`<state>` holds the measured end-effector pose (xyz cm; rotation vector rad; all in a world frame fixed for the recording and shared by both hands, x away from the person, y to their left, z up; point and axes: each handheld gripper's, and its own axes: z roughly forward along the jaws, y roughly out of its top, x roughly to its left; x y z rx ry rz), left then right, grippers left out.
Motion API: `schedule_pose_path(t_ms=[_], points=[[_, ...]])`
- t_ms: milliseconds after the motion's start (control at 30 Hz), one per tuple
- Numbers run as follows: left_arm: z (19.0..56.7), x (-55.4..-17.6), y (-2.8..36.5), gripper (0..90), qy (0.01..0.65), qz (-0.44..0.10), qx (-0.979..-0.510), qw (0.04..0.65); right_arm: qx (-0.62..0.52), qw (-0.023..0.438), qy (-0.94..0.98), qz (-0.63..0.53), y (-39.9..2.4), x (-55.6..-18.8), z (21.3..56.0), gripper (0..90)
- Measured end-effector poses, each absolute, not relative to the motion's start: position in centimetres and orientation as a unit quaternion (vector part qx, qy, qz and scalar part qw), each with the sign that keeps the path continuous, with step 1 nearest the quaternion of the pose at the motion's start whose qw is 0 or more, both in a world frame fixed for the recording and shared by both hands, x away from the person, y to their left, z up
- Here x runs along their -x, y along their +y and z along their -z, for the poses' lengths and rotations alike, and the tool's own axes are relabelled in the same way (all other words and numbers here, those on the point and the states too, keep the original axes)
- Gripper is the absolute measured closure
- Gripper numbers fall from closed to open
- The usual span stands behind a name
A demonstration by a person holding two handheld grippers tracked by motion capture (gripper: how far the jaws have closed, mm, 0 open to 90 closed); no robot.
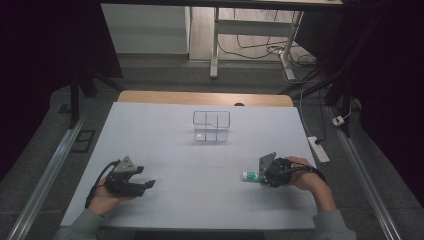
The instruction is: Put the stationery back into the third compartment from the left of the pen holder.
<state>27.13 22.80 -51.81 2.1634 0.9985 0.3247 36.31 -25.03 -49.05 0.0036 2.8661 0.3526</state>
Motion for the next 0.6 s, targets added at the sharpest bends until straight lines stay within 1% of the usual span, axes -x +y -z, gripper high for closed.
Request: schedule_pose_path(t_ms=[267, 400, 533, 600], points=[[51.8, -27.1, 22.8, 29.8, 0.386, -0.127, -0.840, 0.359, -0.010, 0.136, 0.979, -0.148, -25.3, -36.3, 48.3, 64.5], [51.8, -27.1, 22.8, 29.8, 0.385, -0.127, -0.841, 0.359, -0.051, 0.145, 0.970, -0.191, -25.4, -36.5, 47.4, 64.6], [51.8, -27.1, 22.7, 29.8, 0.385, -0.128, -0.841, 0.358, -0.083, 0.142, 0.961, -0.222, -25.5, -36.6, 46.5, 64.5], [51.8, -27.1, 22.7, 29.7, 0.384, -0.129, -0.841, 0.358, -0.099, 0.134, 0.958, -0.234, -25.4, -36.6, 46.1, 64.5]])
